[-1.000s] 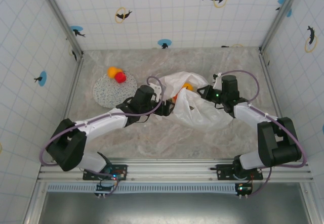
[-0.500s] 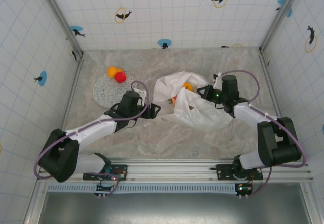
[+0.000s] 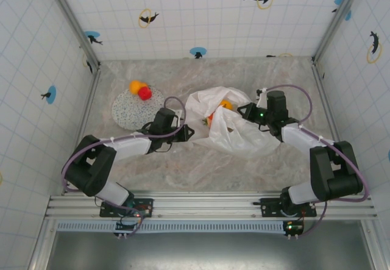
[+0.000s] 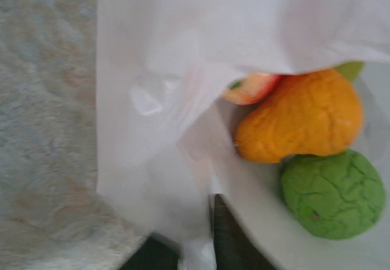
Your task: Place the fruits into the plastic bag
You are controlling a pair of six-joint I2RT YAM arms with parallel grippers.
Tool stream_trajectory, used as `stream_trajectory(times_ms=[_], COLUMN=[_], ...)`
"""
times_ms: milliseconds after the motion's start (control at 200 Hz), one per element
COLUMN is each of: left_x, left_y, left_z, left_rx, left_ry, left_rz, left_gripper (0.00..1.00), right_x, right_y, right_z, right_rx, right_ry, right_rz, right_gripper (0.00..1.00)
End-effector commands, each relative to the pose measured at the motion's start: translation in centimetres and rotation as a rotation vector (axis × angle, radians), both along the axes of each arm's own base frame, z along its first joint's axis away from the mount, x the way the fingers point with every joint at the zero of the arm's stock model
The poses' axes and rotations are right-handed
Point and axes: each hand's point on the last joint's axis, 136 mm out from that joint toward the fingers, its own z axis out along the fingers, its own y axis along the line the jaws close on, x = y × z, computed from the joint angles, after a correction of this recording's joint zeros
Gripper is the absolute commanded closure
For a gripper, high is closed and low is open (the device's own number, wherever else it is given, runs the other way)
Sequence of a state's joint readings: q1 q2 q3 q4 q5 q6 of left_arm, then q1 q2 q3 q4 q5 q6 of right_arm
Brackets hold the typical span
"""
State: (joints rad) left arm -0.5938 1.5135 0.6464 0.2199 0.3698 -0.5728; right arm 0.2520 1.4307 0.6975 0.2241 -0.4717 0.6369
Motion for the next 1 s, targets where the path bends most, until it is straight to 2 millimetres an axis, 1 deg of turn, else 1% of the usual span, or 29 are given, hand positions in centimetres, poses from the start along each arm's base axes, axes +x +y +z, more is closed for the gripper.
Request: stream_trajectory(times_ms=[0, 110, 150, 170, 220, 265, 360, 470, 590, 665, 741, 776, 816, 871, 906, 956, 996], left_x=[-0.1, -1.1, -1.5, -1.6, -2.0, -2.3, -2.7, -3.0, -3.1, -3.2, -2.8, -2.5, -2.0, -1.2, -0.8, -0.5, -0.3], left_y=[-1.6, -2.5, -2.8, -2.9, -3.3, -3.6, -4.0, -4.1, -3.9, -3.8, -3.3, -2.9, -2.3, -1.3, -0.8, -0.1, 0.1], left_z=[4.7, 8.1, 9.4, 10.0, 11.3, 12.2, 13.3, 13.5, 13.1, 12.6, 11.8, 11.3, 10.7, 10.0, 9.9, 9.7, 10.1], left_rx=[-0.138, -0.227, -0.256, -0.268, -0.296, -0.314, -0.338, -0.344, -0.333, -0.314, -0.266, -0.232, -0.182, -0.111, -0.074, -0.036, -0.021], left_ry=[-0.066, -0.109, -0.129, -0.137, -0.158, -0.173, -0.188, -0.193, -0.197, -0.193, -0.192, -0.188, -0.19, -0.195, -0.207, -0.221, -0.236], left_rz=[-0.062, -0.117, -0.138, -0.148, -0.171, -0.188, -0.213, -0.221, -0.219, -0.221, -0.195, -0.171, -0.134, -0.082, -0.057, -0.036, -0.028], left_gripper=[0.99, 1.0, 1.0, 1.0, 1.0, 1.0, 1.0, 1.0, 1.0, 0.96, 0.9, 0.87, 0.79, 0.72, 0.67, 0.57, 0.48], right_x=[0.9, 1.3, 1.6, 1.4, 1.4, 1.6, 1.7, 1.6, 1.5, 1.4, 1.3, 1.2, 1.1, 1.0, 1.0, 1.0, 0.9], right_y=[-0.4, -0.8, -1.1, -1.4, -1.6, -2.3, -2.9, -3.4, -3.1, -2.8, -2.4, -2.2, -2.1, -1.9, -1.8, -1.9, -1.9], right_z=[3.0, 4.5, 5.4, 5.3, 6.3, 6.9, 8.1, 8.5, 7.7, 6.9, 6.2, 5.9, 5.7, 5.4, 5.3, 5.2, 5.2], right_rx=[-0.017, -0.073, -0.092, -0.108, -0.125, -0.153, -0.188, -0.212, -0.197, -0.189, -0.18, -0.176, -0.176, -0.176, -0.176, -0.175, -0.174], right_ry=[-0.075, -0.118, -0.152, -0.14, -0.167, -0.189, -0.223, -0.234, -0.217, -0.199, -0.184, -0.178, -0.173, -0.168, -0.165, -0.164, -0.164], right_rz=[0.006, 0.005, -0.002, -0.005, -0.009, -0.038, -0.056, -0.069, -0.057, -0.049, -0.035, -0.03, -0.025, -0.018, -0.017, -0.018, -0.019], right_gripper=[1.0, 1.0, 1.0, 1.0, 1.0, 1.0, 1.0, 1.0, 1.0, 1.0, 1.0, 1.0, 1.0, 1.0, 1.0, 1.0, 1.0])
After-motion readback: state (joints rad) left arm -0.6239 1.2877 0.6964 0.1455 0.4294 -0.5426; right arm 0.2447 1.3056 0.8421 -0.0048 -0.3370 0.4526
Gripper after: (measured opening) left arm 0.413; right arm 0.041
